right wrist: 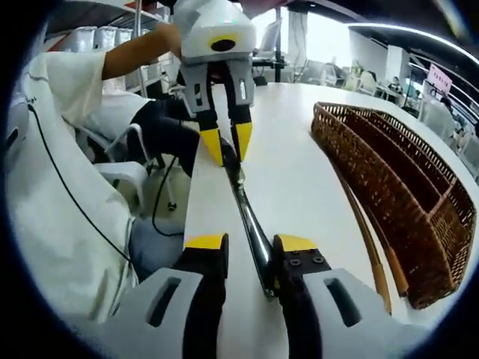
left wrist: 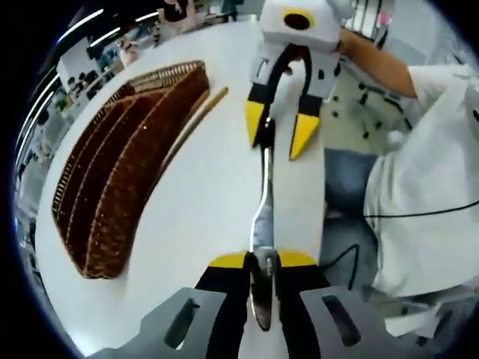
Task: Arrange the knives, forks, and spoons in their matching storage slots by inserting each utensil handle-first until every utensil is classified and aligned in the correct compartment
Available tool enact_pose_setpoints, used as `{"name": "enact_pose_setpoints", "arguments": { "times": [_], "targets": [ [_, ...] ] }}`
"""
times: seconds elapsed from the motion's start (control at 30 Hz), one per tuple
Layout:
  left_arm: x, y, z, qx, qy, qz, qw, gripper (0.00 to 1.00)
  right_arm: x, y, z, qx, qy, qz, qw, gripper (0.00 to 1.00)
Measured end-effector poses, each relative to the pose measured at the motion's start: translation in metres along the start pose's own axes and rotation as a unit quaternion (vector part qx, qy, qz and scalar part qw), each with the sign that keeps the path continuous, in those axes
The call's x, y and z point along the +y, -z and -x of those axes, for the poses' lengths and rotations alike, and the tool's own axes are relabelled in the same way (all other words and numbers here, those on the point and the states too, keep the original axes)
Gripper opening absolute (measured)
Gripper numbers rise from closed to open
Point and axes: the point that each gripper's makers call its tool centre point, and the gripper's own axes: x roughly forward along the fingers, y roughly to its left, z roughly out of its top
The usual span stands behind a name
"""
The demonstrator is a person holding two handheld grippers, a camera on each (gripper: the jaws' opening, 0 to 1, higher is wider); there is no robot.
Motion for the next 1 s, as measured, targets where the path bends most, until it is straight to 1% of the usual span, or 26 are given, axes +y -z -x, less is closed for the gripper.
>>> {"name": "enact_pose_setpoints", "arguments": {
  "times": [0.03,0.07,0.1,0.13,0.17,0.2,0.27,0.33,0.37,0.4,0.43,0.47,0.5,0.57,0.67,0.73,0.77,0.8,0.83,0.93,1.0],
  "targets": [
    [-0.001,-0.001,0.0,-0.001,-0.004,-0.01,0.9999,0.12,0.0,0.0,0.0,0.002,-0.001,0.0,1.0,0.25],
    [0.008,-0.001,0.001,-0.001,-0.011,-0.018,0.9998,0.12,0.001,-0.001,0.0,0.007,-0.005,0.003,1.0,0.25],
    [0.01,-0.002,0.002,-0.001,-0.02,-0.029,0.9994,0.12,0.003,-0.001,-0.002,0.009,-0.01,0.005,0.9999,0.25],
    [0.01,-0.003,0.003,-0.005,-0.039,-0.049,0.998,0.12,0.005,-0.002,-0.003,0.014,-0.018,0.008,0.9997,0.25],
    [0.009,-0.004,0.003,-0.005,-0.046,-0.059,0.9972,0.12,0.005,-0.003,-0.004,0.02,-0.02,0.012,0.9995,0.25],
    [0.008,-0.004,0.003,-0.003,-0.058,-0.082,0.995,0.12,0.004,-0.004,-0.005,0.026,-0.026,0.014,0.9992,0.25],
    [0.007,-0.005,0.004,-0.001,-0.074,-0.096,0.9926,0.12,0.0,-0.009,-0.012,0.034,-0.033,0.024,0.9986,0.23],
    [0.006,-0.005,0.004,0.003,-0.085,-0.106,0.9907,0.11,0.002,-0.011,-0.016,0.044,-0.037,0.022,0.9981,0.2],
    [0.005,-0.006,0.004,0.006,-0.093,-0.117,0.9887,0.11,0.002,-0.014,-0.019,0.056,-0.044,0.036,0.9968,0.18],
    [0.004,-0.006,0.004,0.007,-0.101,-0.124,0.9871,0.11,0.003,-0.014,-0.022,0.066,-0.049,0.036,0.996,0.16],
    [0.004,-0.006,0.004,0.009,-0.102,-0.128,0.9865,0.11,0.005,-0.014,-0.022,0.067,-0.053,0.035,0.9958,0.13],
    [0.005,-0.007,0.004,0.009,-0.107,-0.135,0.9851,0.11,0.004,-0.016,-0.025,0.076,-0.053,0.043,0.9948,0.11],
    [0.005,-0.007,0.004,0.011,-0.109,-0.137,0.9845,0.11,0.005,-0.018,-0.027,0.081,-0.057,0.042,0.9942,0.09],
    [0.009,-0.006,0.004,0.011,-0.111,-0.14,0.9838,0.11,0.005,-0.018,-0.028,0.095,-0.059,0.044,0.9927,0.09],
    [0.009,-0.005,0.004,0.009,-0.116,-0.145,0.9825,0.11,0.005,-0.017,-0.029,0.106,-0.055,0.044,0.9919,0.09],
    [0.009,-0.006,0.003,0.007,-0.117,-0.148,0.982,0.12,0.006,-0.016,-0.029,0.107,-0.051,0.043,0.992,0.08],
    [0.01,-0.006,0.003,0.006,-0.118,-0.148,0.9818,0.12,-0.001,-0.018,-0.029,0.106,-0.049,0.048,0.992,0.08],
    [0.009,-0.006,0.003,0.005,-0.119,-0.146,0.982,0.12,-0.002,-0.018,-0.029,0.105,-0.046,0.05,0.9922,0.08],
    [0.009,-0.006,0.003,0.004,-0.119,-0.145,0.9822,0.12,-0.009,-0.02,-0.03,0.102,-0.041,0.057,0.9923,0.08],
    [0.01,-0.005,0.004,0.002,-0.121,-0.144,0.9821,0.12,-0.014,-0.022,-0.031,0.099,-0.032,0.063,0.9926,0.08],
    [0.01,-0.006,0.004,0.0,-0.12,-0.147,0.9818,0.12,-0.021,-0.024,-0.031,0.097,-0.023,0.07,0.9926,0.07]
  ]
}}
